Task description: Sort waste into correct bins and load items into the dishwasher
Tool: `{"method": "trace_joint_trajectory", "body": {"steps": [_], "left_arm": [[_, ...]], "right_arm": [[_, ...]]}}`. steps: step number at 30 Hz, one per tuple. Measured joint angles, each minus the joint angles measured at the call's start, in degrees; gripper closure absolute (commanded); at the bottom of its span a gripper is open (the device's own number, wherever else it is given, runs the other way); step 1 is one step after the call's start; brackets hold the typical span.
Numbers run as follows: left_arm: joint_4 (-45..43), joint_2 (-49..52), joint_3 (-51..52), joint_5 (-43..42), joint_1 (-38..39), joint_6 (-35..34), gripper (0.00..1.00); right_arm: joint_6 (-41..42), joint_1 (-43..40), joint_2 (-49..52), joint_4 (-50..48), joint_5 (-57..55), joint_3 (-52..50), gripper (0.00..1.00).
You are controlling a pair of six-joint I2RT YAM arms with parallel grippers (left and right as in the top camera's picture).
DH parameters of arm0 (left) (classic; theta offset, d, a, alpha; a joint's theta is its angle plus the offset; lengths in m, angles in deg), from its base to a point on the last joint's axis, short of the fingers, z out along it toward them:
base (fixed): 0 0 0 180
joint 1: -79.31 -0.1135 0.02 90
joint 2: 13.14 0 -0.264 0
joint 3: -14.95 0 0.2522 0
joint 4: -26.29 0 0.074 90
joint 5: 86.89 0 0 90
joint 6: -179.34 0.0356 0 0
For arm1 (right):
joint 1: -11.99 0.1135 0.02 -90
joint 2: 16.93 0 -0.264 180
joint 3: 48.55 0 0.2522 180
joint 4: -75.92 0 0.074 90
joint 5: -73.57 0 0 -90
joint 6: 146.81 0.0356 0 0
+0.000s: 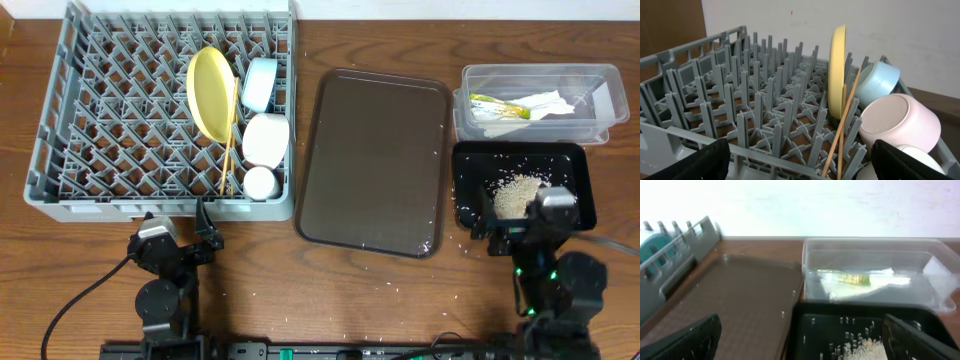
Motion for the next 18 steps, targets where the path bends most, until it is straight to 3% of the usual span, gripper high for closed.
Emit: {"method": "trace_joint_trajectory", "body": {"steps": [10, 18], "left_arm": [[0.0, 0.0, 0.0, 0.0, 0.0, 0.0, 0.09], [0.0, 0.0, 0.0, 0.0, 0.0, 0.0, 0.09]], "right_arm": [[0.1, 0.1, -15.1, -10.0, 0.0, -14.8, 0.01], [0.1, 0.2, -19.3, -9.3, 0.0, -19.2, 0.01]]}}
